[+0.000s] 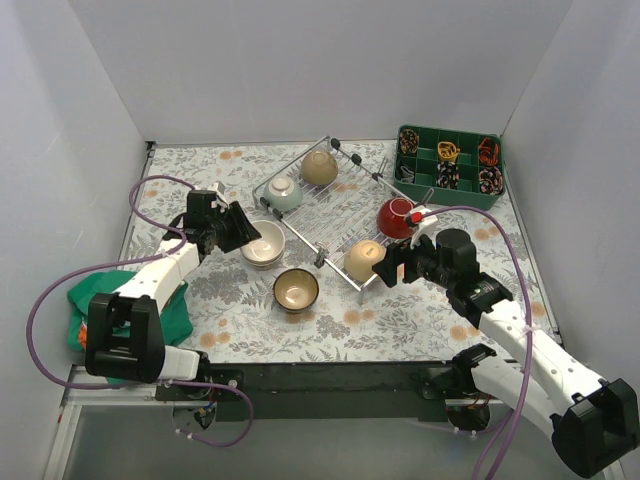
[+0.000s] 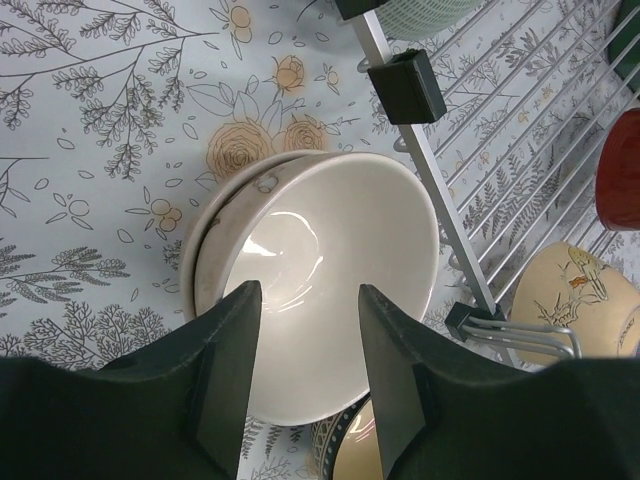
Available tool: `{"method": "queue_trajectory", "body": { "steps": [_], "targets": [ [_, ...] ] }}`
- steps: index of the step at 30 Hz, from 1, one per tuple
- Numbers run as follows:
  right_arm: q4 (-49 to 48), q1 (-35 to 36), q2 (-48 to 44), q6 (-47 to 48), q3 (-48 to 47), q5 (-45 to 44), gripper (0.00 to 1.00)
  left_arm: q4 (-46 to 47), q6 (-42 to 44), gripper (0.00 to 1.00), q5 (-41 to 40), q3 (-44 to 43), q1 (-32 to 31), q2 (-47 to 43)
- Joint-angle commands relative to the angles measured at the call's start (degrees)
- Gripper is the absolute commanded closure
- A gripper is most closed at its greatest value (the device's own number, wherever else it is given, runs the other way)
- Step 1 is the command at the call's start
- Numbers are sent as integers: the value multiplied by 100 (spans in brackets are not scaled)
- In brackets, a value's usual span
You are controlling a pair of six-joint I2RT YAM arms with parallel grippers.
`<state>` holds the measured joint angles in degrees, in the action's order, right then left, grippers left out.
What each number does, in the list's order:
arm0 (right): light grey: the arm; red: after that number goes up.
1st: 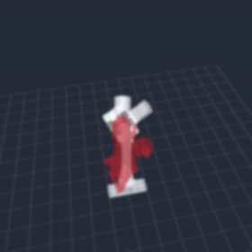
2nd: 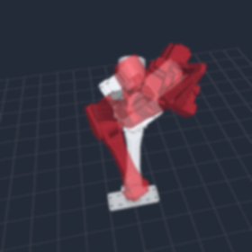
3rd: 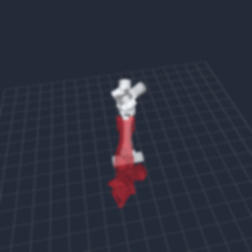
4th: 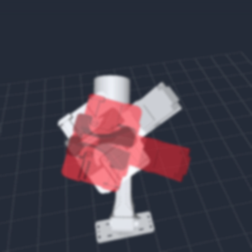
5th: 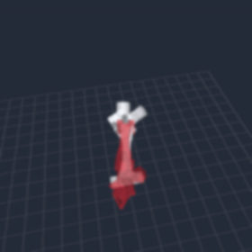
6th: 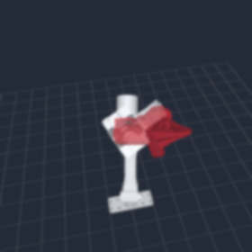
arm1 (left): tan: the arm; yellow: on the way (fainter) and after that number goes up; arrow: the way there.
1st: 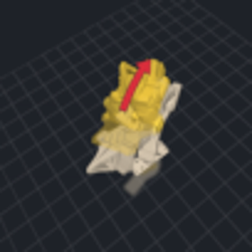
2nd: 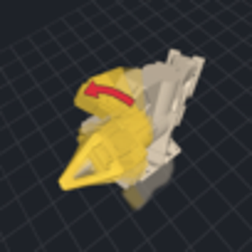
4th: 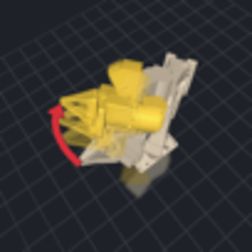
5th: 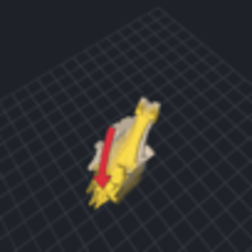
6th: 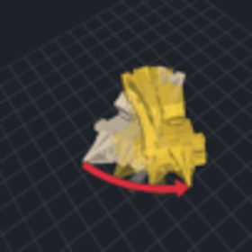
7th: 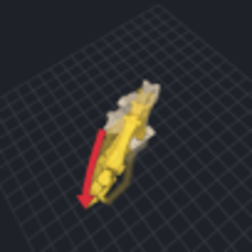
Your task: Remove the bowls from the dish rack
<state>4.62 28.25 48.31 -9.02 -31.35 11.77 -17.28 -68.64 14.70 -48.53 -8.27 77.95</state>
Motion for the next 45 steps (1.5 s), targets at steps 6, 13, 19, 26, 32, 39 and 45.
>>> {"method": "queue_trajectory", "body": {
  "steps": [6, 13, 19, 26, 32, 39, 45],
  "targets": [
    [56, 5, 187, 172, -362, 141, 15, 339, -35, 55, 578, 90, 80, 141],
    [214, 58, 442, 277, -644, 185, 18, 85, 158, 43, 587, -261, 80, -526],
    [416, 198, 846, 365, -969, 89, 19, 198, 632, 37, 34, -482, 80, -1220],
    [724, 532, 1372, 322, -1320, -507, 21, 936, 1221, 15, -898, -183, 80, -1748],
    [1040, 1014, 1978, 313, -1742, -1157, 24, 1630, 1379, 2, -1320, 519, 80, -2126],
    [1067, 1306, 2717, 304, -2076, -2081, 30, 1543, 1547, 2, -1654, 687, 80, -2355],
    [769, 1297, 3456, 646, -2462, -3092, 37, 1508, 1635, 2, -1900, 731, 19, -2434]
  ]
}}
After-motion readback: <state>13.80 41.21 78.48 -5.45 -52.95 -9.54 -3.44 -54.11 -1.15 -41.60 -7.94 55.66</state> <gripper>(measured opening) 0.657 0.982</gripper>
